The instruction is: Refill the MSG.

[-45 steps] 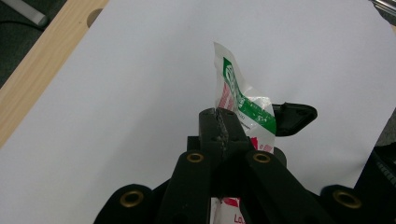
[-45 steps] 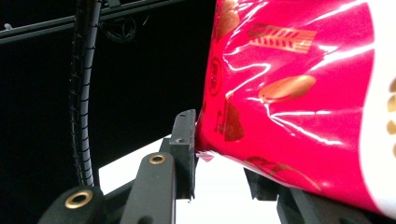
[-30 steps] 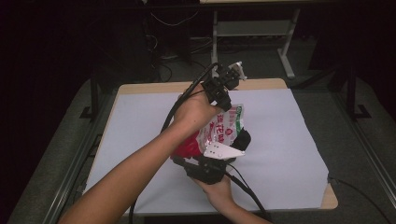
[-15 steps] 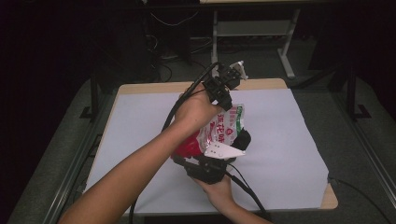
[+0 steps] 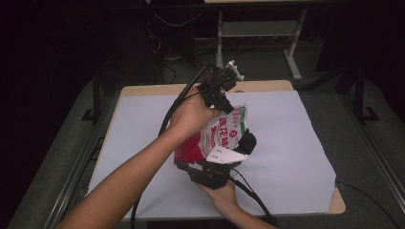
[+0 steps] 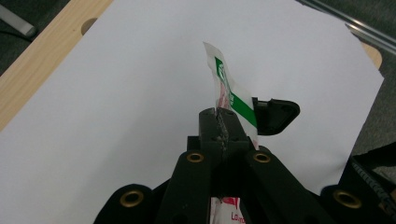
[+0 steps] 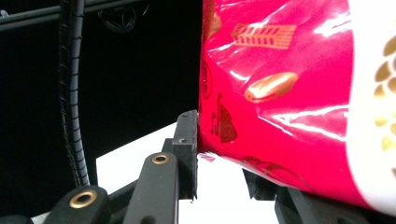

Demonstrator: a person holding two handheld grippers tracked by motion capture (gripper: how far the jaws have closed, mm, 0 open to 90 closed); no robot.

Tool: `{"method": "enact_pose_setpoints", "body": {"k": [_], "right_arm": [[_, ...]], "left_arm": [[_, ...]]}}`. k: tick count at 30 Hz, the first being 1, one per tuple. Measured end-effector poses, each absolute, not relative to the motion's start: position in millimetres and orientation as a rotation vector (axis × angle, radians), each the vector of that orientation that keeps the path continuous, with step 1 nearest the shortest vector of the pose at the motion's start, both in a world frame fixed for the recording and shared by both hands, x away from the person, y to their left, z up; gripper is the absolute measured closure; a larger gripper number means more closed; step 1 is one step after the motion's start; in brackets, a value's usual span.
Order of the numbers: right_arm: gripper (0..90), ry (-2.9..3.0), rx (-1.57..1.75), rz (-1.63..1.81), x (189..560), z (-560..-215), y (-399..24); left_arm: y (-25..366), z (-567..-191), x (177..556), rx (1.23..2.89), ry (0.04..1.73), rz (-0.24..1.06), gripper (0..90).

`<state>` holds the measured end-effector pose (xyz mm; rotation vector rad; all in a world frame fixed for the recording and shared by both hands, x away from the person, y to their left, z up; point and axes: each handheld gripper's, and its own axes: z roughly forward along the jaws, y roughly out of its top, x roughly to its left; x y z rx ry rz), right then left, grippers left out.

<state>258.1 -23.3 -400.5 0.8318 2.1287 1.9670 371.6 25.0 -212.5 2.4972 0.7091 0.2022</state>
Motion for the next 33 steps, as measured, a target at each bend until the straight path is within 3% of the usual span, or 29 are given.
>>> {"method": "enact_pose_setpoints", "body": {"k": [20,33], "right_arm": [[70.4,2.187,0.806,1.887,256.5,-409.7,-16.8],[67.6,2.254,0.802,1.793,259.4,-410.2,-14.4]], "left_arm": [[78.3,-206.6,350.3,2.287,0.665,0.066,90.0],[136.0,-201.6,328.9,2.115,0.658,0.03,90.0]]}}
